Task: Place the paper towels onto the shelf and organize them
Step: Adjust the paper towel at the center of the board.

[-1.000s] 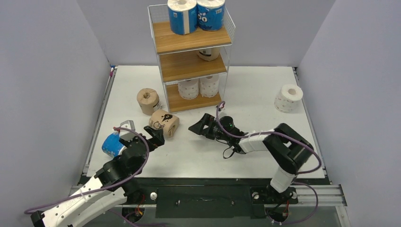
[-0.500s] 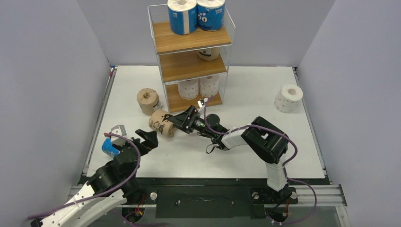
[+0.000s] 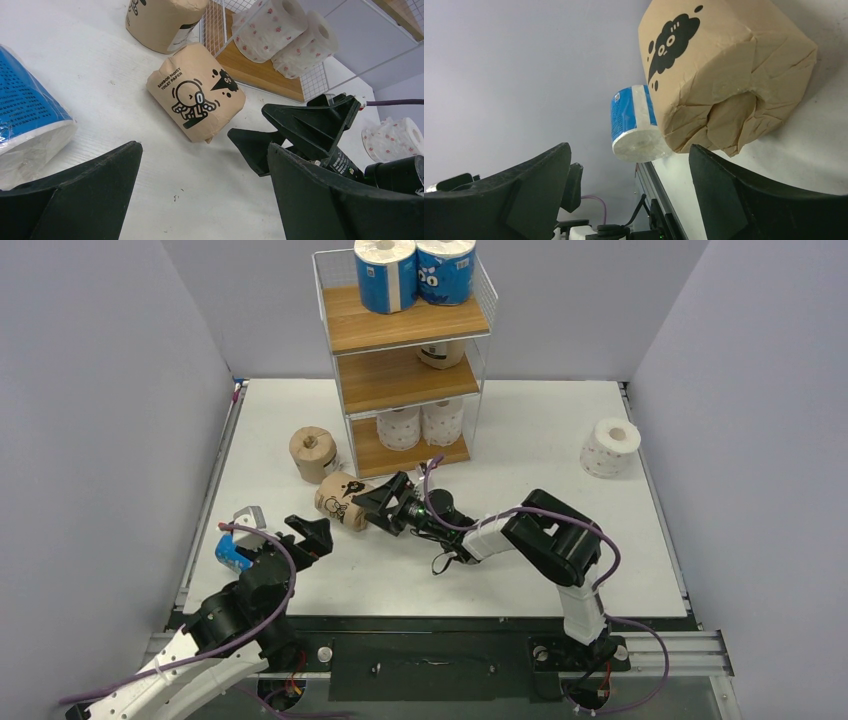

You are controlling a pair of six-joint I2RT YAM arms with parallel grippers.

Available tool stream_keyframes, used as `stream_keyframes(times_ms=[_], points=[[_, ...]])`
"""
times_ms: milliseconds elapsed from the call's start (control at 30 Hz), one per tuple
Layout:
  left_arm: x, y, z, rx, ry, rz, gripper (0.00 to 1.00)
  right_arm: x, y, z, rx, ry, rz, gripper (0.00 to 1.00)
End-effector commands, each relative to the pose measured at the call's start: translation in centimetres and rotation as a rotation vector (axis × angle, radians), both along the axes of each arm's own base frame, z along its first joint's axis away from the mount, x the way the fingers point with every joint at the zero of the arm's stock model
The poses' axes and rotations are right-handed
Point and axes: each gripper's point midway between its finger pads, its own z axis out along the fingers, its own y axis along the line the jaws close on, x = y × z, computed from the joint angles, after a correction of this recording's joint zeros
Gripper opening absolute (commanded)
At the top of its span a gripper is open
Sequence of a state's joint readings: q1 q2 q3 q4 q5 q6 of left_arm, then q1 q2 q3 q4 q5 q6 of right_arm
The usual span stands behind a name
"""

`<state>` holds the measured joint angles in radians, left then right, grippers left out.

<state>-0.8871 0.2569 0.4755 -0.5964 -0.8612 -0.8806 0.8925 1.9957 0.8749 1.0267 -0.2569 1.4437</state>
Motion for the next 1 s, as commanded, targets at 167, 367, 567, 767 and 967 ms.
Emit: stream_keyframes(times_ms=[167,367,567,767,967], points=[[0.0,0.6,-0.3,-0.006,0.002,0.029,0.97,1.1,0.4,-1.2,-0.005,0.039,-0.061,0.86],[0.0,0.6,-0.3,-0.001,0.003,0.032,0.97,2.7,0.2,-1.5,-0.007,0.040,-0.099,0.85],[0.0,0.7,-0.3,-0.002,0.000,0.036,0.97,3.8,0.6,-1.2,-0.019,0.018,-0.110,0.80],[0.0,0.8,-0.4,-0.004,0.000,0.039,0.97,4.1,0.6,-1.8,-0.031,0.016,-0.114,0.71],[0.0,0.7,-0.6,0.001,0.004,0.037,0.97,4.6,1.1,-1.9,-0.033,0.010,-0.107,0.66]])
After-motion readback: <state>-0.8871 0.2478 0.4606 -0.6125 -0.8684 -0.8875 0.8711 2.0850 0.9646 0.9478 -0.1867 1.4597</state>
